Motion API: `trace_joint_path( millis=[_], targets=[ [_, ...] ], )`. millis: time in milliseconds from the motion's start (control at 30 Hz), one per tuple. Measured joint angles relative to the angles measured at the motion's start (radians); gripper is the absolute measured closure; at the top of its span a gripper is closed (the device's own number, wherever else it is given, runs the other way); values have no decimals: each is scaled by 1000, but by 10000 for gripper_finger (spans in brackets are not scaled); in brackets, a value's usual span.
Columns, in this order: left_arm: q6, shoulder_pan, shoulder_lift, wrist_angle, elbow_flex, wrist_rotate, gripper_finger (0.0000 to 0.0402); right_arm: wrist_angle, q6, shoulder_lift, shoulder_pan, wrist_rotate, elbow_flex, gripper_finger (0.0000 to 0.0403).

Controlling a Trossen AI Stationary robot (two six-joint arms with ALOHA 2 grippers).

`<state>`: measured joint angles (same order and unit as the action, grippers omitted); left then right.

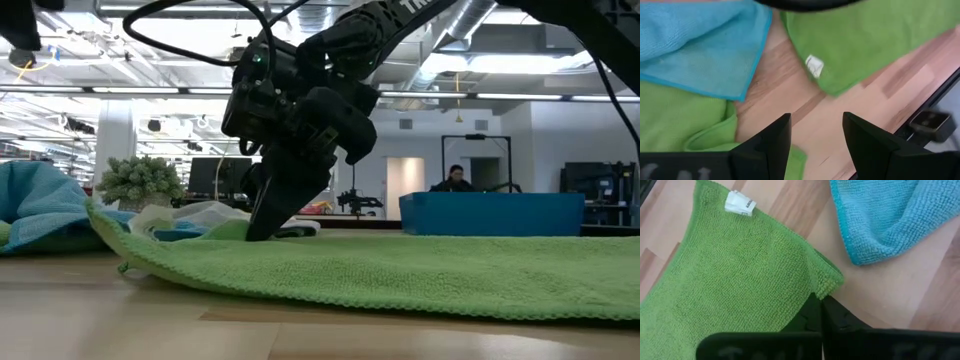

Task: Fold microfiber towels
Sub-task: Fold the right green microfiber cloth

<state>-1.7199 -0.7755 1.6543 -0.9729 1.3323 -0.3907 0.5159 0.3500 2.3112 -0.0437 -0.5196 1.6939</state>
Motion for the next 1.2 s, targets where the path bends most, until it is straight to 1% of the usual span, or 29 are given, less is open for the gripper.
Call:
trace_joint_path(
  millis=[167, 267, 333, 467, 567, 633, 767, 933, 1067, 1200],
  targets=[
    [-168, -47, 2, 3, -1, -126, 230, 0, 5, 0, 0, -1, 0, 399],
    [-256, -77, 2, 7, -4, -175, 230, 0, 30, 0, 0, -2, 0, 400],
    [-325, -93, 8, 44, -30, -194, 230, 3, 43, 0, 0, -2, 0, 400],
    [-472, -135, 25, 196, -116, -241, 230, 7, 52, 0, 0, -5, 1, 401],
    [-521, -155, 35, 310, -183, -305, 230, 7, 69, 0, 0, -5, 1, 401],
    [-547, -156, 34, 405, -238, -317, 230, 7, 70, 0, 0, -6, 1, 401],
    [-552, -156, 34, 569, -349, -339, 230, 9, 70, 0, 0, -6, 1, 402],
    [-552, -142, 34, 746, -462, -326, 230, 11, 70, 0, 0, -6, 1, 402],
    [-515, -128, 34, 881, -528, -324, 230, 19, 70, -7, 0, -6, 1, 403],
    [-453, -108, 34, 949, -560, -323, 230, 24, 93, -36, 0, -7, 2, 403]
  ],
)
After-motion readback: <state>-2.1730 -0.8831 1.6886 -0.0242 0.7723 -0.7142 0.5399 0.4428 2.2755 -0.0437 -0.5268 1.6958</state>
